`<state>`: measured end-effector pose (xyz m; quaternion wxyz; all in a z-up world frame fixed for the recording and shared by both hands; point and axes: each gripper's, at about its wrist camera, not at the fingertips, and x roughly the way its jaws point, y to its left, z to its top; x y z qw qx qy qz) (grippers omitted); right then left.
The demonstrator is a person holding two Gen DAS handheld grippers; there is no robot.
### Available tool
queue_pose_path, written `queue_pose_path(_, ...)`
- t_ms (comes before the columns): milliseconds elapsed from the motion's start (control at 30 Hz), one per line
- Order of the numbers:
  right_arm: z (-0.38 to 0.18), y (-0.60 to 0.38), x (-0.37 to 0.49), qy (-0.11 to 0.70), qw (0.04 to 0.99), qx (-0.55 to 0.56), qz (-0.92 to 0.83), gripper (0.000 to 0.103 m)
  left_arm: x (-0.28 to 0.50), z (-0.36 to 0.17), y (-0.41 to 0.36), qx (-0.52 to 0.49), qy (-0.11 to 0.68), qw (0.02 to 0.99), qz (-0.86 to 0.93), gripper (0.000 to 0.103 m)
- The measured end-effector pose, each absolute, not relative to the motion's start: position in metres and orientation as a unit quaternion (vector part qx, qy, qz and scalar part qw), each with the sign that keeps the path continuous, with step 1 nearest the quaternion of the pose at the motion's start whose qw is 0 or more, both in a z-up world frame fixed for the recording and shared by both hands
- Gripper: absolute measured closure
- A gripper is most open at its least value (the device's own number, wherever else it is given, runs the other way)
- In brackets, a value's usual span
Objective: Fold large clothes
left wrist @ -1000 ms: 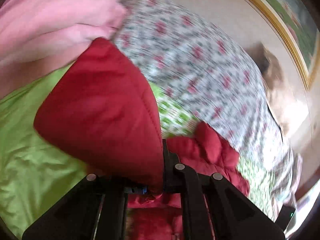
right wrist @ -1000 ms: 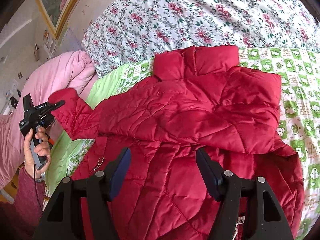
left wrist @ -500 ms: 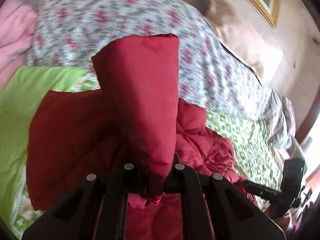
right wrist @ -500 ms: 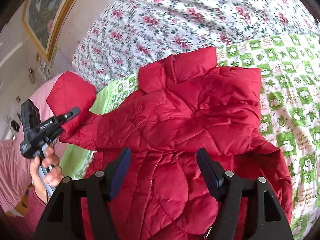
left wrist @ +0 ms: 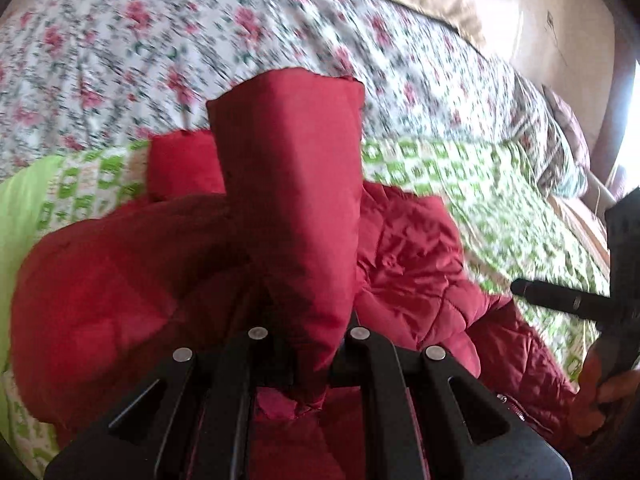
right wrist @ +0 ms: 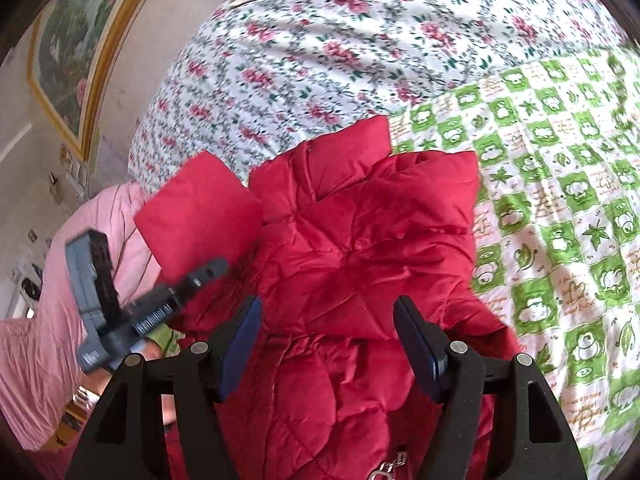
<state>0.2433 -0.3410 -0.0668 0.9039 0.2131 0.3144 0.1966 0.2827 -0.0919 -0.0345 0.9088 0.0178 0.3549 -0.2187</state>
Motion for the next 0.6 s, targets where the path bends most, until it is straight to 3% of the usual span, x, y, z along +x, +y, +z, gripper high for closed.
queue_pose_path(100,-0.071,-0.353,0.253,0.32,0.897,0.233,0.195,0.033,0.283,-0.05,-0.109,0.03,0.365,0.901,-0.232,0.095)
queue_pose_path(267,-0.078,-0.361,0.278,0.34,0.874,0.276,0.211,0.033,0.279,-0.069,-0.127,0.046,0.374,0.893,-0.244,0.083)
queue_pose_path(600,-0.092,-0.336,0.332,0.379,0.812,0.347,0.277,0.033,0.277,-0.074,-0.13,0.043,0.374,0.892,-0.251,0.081)
